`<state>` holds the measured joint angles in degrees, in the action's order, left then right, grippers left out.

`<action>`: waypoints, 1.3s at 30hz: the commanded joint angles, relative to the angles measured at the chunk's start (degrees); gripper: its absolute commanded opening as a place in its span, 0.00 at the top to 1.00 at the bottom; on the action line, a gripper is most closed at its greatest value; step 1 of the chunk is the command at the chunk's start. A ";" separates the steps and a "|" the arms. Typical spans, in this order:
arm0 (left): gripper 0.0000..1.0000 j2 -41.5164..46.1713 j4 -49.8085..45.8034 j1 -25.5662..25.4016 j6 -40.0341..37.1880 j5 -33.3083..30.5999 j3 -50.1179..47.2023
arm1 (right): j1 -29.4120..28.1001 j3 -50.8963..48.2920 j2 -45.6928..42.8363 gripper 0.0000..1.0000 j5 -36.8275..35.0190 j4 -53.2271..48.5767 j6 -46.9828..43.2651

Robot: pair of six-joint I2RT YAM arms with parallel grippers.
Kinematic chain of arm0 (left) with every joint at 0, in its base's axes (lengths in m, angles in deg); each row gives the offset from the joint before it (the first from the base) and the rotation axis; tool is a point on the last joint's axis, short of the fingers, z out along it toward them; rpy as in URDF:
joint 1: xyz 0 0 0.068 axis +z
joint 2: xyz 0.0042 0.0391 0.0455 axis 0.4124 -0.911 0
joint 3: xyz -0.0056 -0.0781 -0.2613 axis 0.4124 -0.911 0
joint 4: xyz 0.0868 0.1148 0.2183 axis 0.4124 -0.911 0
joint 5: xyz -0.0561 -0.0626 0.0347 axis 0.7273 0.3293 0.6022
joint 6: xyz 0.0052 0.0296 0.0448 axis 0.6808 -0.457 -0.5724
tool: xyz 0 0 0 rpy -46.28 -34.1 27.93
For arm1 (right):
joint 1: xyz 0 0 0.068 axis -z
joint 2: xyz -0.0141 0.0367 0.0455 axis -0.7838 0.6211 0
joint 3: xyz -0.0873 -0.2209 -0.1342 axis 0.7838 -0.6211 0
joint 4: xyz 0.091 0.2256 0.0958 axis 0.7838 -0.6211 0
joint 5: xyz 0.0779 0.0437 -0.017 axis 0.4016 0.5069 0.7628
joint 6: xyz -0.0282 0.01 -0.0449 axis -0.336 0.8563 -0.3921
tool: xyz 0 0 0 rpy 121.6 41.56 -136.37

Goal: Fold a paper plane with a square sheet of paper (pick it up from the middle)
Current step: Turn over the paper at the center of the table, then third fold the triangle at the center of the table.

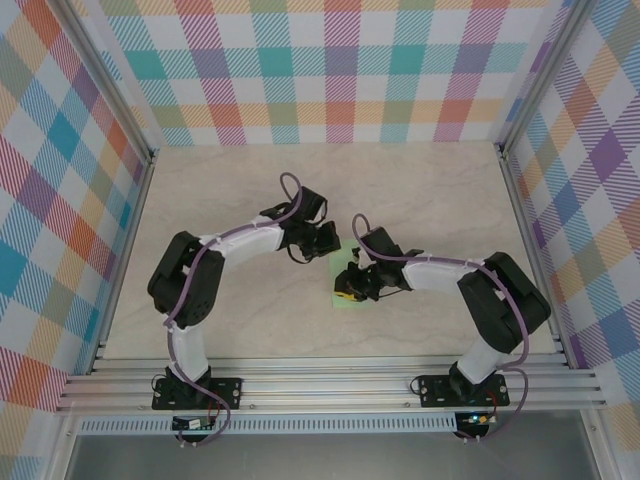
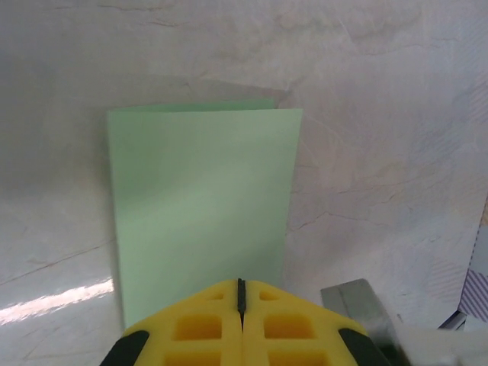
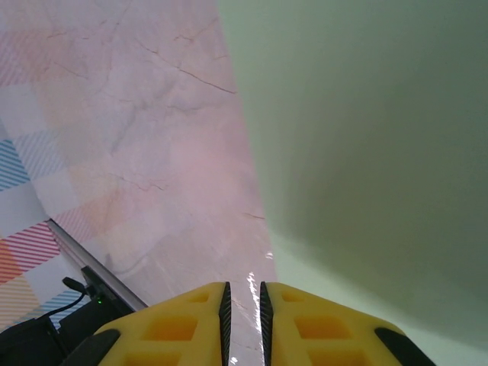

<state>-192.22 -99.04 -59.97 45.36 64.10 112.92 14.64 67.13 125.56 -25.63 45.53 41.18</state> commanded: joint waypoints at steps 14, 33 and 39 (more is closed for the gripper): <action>1.00 -12.75 -7.43 2.50 -4.16 -4.41 8.28 | -2.48 -2.93 5.39 0.84 2.40 4.44 1.64; 0.83 -4.73 -11.50 1.44 -8.22 -0.15 11.52 | 5.66 -8.46 -17.28 0.63 -13.83 -13.18 0.66; 0.82 0.03 -10.96 -0.27 -6.98 -1.80 5.66 | 7.35 -8.79 -16.09 0.60 -11.49 -13.37 -0.44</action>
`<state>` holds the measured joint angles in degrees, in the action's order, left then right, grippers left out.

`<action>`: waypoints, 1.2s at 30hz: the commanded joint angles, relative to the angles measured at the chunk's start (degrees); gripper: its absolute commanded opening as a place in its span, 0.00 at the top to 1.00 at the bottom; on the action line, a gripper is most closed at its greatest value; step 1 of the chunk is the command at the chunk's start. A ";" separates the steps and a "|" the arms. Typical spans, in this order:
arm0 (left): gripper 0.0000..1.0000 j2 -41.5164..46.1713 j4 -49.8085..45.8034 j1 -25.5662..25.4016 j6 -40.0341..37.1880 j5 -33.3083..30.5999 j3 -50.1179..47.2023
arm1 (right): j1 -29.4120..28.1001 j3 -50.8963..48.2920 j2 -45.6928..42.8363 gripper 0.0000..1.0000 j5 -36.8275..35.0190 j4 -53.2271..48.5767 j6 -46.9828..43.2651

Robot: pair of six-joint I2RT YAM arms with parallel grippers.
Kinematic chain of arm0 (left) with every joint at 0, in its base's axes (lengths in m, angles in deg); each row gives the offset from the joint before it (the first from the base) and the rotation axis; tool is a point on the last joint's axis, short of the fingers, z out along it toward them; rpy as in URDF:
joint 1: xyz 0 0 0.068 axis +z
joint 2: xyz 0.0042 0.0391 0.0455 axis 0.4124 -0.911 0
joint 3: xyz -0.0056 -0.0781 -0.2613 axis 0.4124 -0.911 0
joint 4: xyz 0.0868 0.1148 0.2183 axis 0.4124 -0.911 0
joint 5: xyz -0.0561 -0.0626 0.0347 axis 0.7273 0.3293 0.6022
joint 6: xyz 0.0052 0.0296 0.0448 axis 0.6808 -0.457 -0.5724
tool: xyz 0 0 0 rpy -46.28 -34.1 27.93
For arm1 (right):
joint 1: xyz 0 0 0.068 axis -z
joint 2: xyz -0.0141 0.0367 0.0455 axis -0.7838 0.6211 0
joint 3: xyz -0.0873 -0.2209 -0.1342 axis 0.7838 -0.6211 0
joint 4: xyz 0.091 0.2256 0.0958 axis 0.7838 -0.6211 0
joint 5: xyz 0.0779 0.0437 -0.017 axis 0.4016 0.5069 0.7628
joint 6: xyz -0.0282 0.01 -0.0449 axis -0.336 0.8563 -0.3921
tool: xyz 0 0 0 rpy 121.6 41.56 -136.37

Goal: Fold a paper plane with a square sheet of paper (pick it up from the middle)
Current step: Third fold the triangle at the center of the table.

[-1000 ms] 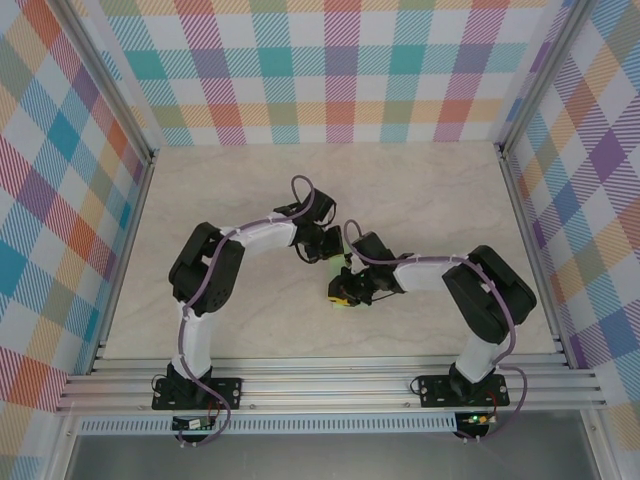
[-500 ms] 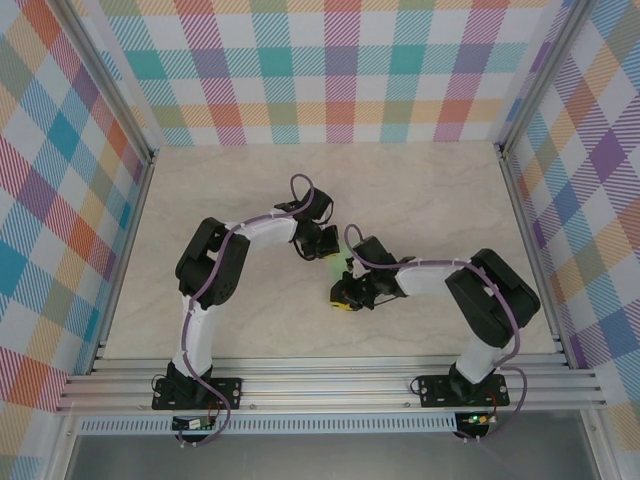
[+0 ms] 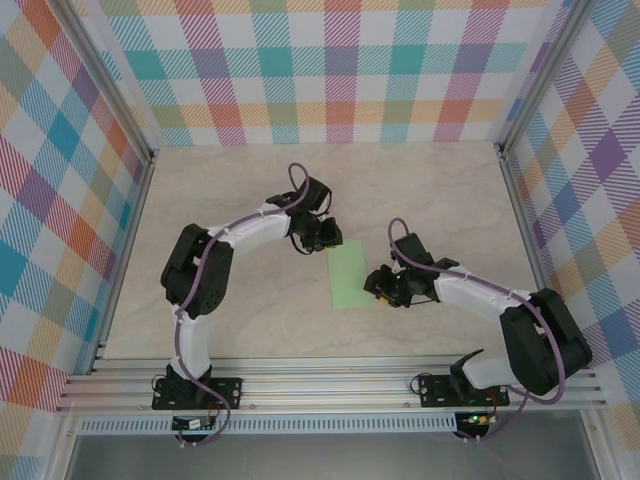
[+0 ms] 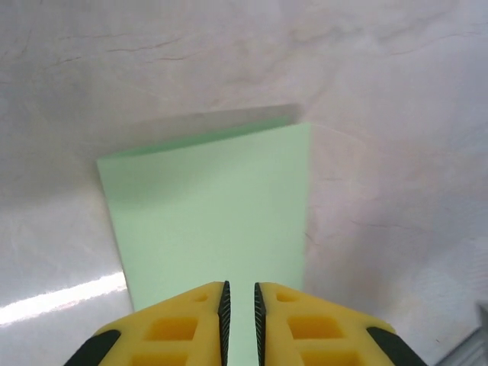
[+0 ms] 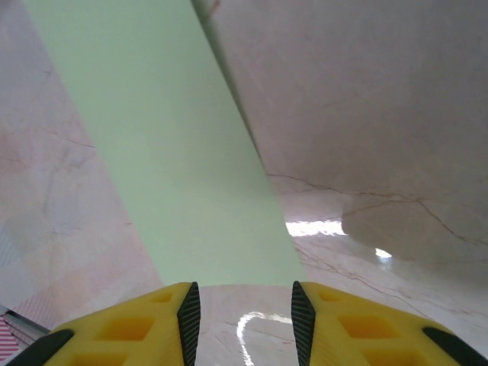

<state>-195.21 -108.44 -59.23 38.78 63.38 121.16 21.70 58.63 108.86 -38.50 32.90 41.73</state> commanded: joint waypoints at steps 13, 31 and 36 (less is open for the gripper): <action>0.87 -2.25 2.72 -2.48 1.16 -1.17 -6.13 | 0.29 2.91 7.26 0.56 5.01 0.36 -3.08; 0.92 -5.21 0.68 -2.48 -1.52 -3.89 -8.00 | -0.80 4.72 11.52 0.60 8.22 2.84 -2.84; 0.92 -4.89 1.20 -2.46 -1.07 -3.69 -8.41 | -1.95 6.77 11.73 0.60 6.19 0.26 -3.03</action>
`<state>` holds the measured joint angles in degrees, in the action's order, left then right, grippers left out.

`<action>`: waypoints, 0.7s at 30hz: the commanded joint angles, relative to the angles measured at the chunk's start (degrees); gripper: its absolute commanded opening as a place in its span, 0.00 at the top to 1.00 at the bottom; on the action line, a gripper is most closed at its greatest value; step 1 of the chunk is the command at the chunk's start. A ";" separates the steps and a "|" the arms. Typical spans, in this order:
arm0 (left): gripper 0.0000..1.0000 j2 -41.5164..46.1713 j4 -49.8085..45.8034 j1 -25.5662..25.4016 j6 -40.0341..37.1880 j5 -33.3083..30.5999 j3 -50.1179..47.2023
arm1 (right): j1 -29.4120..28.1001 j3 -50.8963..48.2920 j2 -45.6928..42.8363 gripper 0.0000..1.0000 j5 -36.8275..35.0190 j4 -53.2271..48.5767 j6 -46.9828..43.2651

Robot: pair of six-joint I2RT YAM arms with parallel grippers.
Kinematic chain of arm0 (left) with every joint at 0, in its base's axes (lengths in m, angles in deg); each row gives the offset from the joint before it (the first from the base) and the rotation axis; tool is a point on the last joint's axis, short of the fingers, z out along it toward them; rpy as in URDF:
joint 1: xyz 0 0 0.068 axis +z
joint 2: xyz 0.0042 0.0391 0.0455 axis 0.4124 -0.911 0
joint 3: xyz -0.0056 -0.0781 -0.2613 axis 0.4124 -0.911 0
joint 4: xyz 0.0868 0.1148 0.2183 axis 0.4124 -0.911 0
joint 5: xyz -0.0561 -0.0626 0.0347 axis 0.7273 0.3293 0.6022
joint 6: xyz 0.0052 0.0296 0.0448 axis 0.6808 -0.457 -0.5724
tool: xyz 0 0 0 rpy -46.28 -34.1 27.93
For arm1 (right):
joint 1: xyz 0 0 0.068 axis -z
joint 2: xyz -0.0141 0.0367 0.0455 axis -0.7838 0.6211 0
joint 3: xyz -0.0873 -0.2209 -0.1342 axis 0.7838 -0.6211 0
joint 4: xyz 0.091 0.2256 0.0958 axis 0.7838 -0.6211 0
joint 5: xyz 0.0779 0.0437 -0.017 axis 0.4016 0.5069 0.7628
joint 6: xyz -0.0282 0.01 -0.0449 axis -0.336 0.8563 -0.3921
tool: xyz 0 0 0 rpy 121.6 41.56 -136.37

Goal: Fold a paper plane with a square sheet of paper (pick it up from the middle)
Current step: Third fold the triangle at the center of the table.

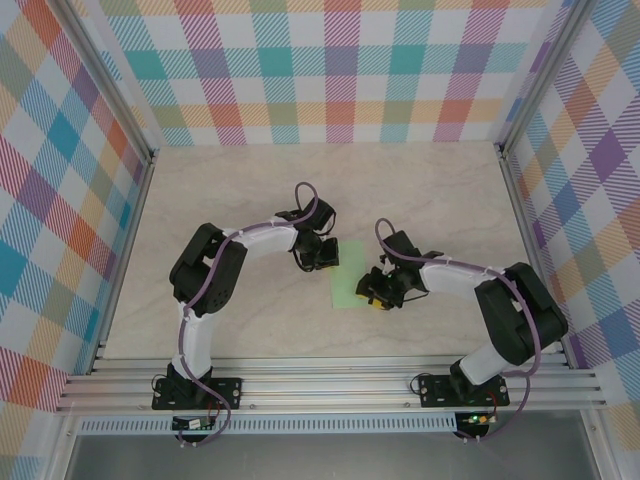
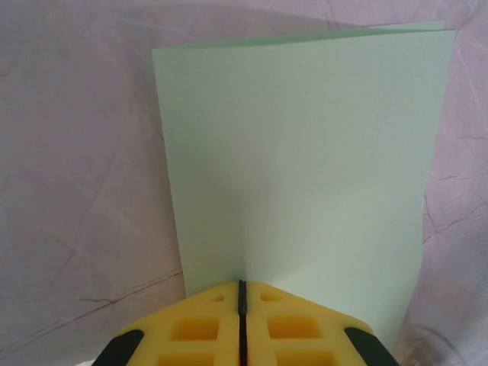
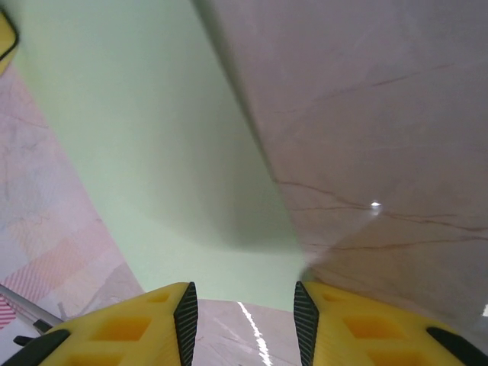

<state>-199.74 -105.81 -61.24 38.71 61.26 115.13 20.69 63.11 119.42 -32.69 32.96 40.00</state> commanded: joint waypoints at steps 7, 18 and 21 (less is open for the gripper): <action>0.92 0.13 -1.15 -0.47 -0.53 -1.56 -2.69 | -2.07 3.63 -2.22 0.60 -3.00 -2.64 -0.97; 0.94 -0.42 -1.33 -0.17 0.98 -1.44 -2.77 | -8.66 -3.81 -7.33 0.52 -0.65 8.16 13.02; 0.94 -0.44 -1.16 -0.07 1.34 -1.24 -2.76 | -10.23 -4.03 -5.48 0.51 -0.87 9.69 15.14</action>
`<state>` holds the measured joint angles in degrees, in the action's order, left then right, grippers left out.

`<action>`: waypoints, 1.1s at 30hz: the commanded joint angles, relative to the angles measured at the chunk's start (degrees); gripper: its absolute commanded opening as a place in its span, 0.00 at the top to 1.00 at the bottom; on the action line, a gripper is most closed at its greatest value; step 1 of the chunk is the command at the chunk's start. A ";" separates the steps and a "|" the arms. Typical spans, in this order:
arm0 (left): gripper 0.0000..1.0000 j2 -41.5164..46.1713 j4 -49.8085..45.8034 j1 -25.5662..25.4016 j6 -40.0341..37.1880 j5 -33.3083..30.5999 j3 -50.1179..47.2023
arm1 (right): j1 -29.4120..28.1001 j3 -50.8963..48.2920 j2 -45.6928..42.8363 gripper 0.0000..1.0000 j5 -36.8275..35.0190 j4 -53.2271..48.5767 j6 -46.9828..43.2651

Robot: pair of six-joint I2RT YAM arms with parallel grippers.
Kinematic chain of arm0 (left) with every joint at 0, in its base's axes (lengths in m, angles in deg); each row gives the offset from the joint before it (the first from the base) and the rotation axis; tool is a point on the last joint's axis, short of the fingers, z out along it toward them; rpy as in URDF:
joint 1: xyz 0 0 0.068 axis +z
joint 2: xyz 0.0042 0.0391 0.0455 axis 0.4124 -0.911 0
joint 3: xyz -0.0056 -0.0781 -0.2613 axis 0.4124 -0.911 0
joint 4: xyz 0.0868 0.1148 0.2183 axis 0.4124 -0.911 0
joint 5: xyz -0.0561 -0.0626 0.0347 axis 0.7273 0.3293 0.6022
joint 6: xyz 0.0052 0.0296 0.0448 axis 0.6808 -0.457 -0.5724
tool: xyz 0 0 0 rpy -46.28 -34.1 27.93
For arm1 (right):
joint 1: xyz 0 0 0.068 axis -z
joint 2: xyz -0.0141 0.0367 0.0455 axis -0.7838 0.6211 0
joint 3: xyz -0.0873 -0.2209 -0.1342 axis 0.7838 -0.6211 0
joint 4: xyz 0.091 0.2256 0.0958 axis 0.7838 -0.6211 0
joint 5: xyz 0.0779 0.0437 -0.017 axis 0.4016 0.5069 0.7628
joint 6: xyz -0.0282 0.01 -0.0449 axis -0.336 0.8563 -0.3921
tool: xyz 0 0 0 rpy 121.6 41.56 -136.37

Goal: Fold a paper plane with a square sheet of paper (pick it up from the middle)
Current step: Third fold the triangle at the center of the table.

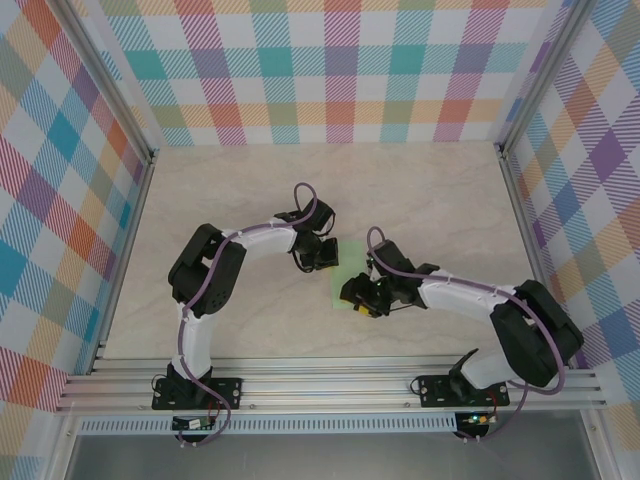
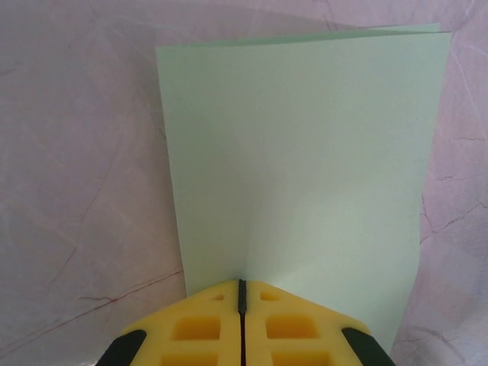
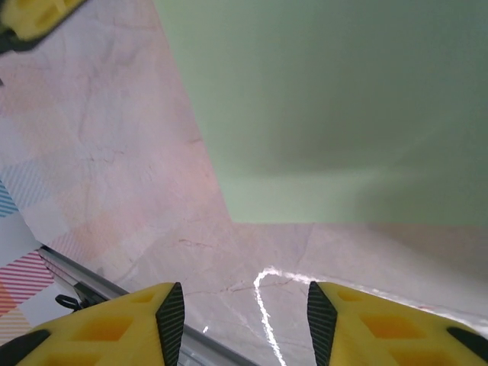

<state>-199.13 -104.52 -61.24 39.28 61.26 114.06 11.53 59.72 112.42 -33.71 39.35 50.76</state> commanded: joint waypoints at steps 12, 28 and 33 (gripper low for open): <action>0.94 -1.65 -1.85 -0.03 1.05 -0.39 -1.37 | -3.42 -1.11 6.49 0.50 -1.91 9.51 9.84; 0.95 -1.08 -1.56 0.03 0.95 -0.18 -2.31 | -2.75 -0.38 6.50 0.50 -13.64 8.24 8.72; 0.94 -1.13 -1.30 0.01 1.05 -0.12 -2.73 | -0.64 0.03 5.80 0.49 -13.37 8.64 6.72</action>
<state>-199.13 -104.15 -61.07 39.89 61.74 113.80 8.95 59.15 118.70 -41.43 47.96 59.56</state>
